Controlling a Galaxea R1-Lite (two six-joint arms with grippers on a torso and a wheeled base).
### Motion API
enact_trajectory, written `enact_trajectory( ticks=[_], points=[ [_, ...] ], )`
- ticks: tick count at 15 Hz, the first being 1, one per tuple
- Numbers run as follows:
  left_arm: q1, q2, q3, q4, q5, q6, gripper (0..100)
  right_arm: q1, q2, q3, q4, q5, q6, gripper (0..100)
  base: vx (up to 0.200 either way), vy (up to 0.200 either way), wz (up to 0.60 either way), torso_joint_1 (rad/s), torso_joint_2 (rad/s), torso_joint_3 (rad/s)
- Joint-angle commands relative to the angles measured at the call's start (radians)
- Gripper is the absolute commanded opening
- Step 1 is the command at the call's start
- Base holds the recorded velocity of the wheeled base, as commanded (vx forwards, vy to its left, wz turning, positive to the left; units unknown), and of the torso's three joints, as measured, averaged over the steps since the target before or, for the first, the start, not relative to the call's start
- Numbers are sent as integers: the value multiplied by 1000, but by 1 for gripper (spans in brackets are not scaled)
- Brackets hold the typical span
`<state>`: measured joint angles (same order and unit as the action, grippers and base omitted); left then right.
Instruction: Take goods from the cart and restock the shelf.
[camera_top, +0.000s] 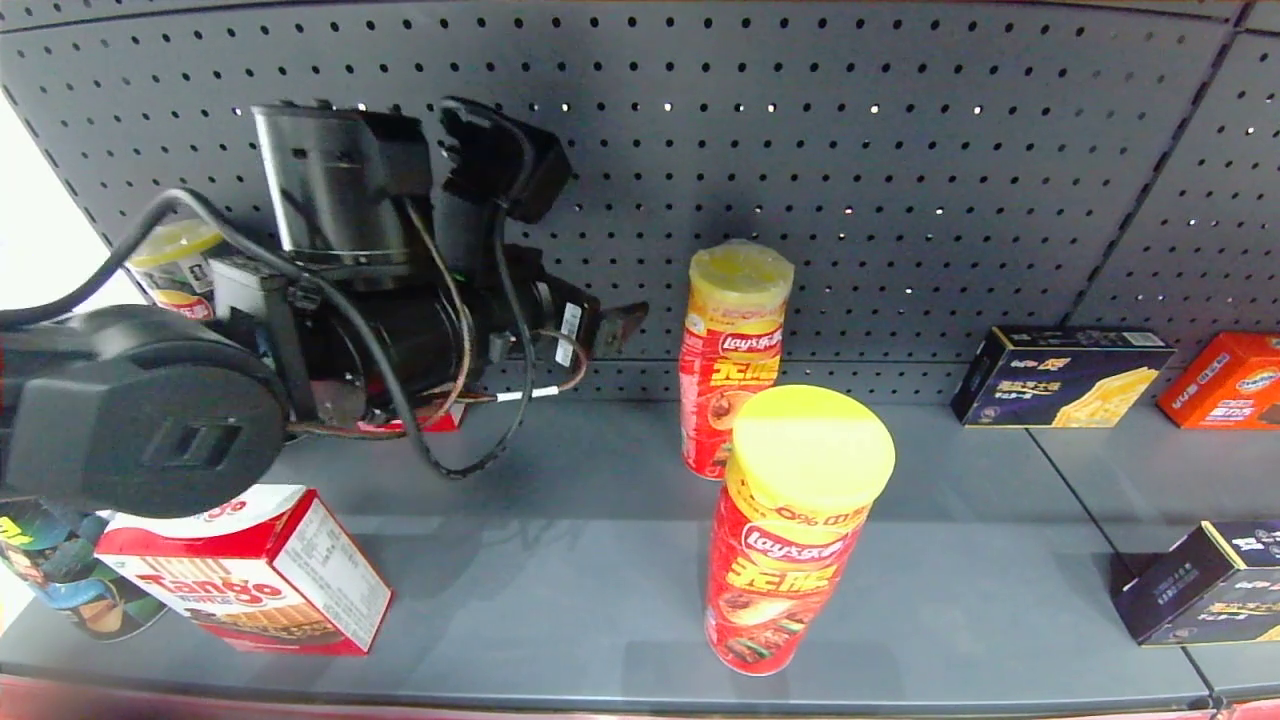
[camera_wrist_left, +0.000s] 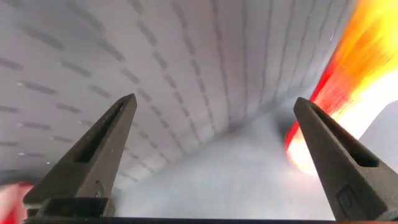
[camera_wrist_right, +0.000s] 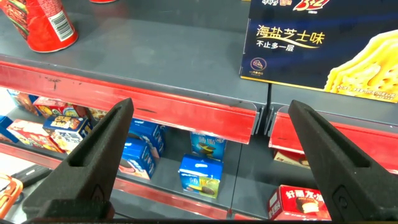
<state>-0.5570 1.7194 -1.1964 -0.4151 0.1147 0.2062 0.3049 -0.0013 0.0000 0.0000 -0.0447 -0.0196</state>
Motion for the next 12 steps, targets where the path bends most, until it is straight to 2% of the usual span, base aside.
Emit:
enact_trajectory(
  ticks=[1,4,10,12],
  points=[
    [-12,-175,104,-59,17,-7,100,0,1,0,0,0,0,100,0,0,0,0,0,0],
    [-14,-394,327,-93,25,-11,100,0,1,0,0,0,0,100,0,0,0,0,0,0],
    [-20,-788,471,-82,23,-5,100,0,1,0,0,0,0,100,0,0,0,0,0,0],
    [-11,-931,592,-85,25,-7,100,0,1,0,0,0,0,100,0,0,0,0,0,0]
  ],
)
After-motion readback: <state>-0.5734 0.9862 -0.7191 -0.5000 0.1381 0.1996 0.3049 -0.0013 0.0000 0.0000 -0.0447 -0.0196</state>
